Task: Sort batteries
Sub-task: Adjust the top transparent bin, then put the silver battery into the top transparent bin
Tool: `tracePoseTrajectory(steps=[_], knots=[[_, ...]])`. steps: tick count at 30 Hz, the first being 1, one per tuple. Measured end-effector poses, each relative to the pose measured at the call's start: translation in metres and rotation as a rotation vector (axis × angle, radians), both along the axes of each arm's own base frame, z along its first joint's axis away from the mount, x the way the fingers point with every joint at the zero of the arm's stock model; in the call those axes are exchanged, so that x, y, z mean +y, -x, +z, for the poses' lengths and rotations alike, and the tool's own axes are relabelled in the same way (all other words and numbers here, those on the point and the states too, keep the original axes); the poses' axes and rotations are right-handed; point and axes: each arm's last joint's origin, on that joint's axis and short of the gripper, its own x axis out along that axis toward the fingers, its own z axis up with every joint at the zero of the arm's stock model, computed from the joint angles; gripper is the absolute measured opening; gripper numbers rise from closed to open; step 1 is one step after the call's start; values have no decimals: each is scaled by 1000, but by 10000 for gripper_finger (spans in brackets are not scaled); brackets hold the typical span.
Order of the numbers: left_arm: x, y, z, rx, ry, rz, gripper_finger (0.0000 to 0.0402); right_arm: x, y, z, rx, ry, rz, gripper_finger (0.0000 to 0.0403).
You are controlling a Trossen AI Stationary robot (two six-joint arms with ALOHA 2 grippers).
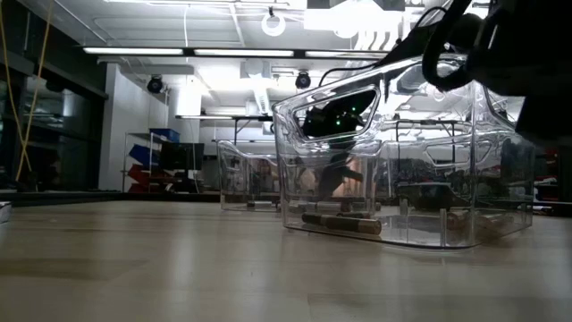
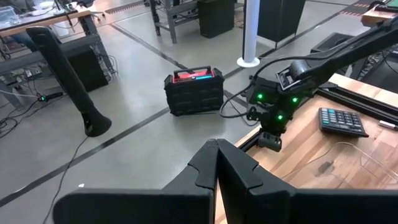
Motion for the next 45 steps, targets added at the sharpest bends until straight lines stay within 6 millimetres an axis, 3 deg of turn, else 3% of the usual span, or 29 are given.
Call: tracePoseTrajectory(steps=[7,17,31,38,41,45], knots=[[1,-3,-1,11,3,0,0,1,-1,1,-22,-23,13,0],[2,-4,-2,17,-1,12,0,-4,-6,18,-49,28,14,0],[2,-4,-2,19,-4,16,0,-8,2,8,27,44,14,0],[2,-4,-2,28,-11,12,0,5,9,5,82,-97,120,0],[2,-4,-2,29,-12,11,0,15,6,23,25,-125,183,0],[2,-4,-2,33,-14,6,0,25,5,64,-10,4,215,0]])
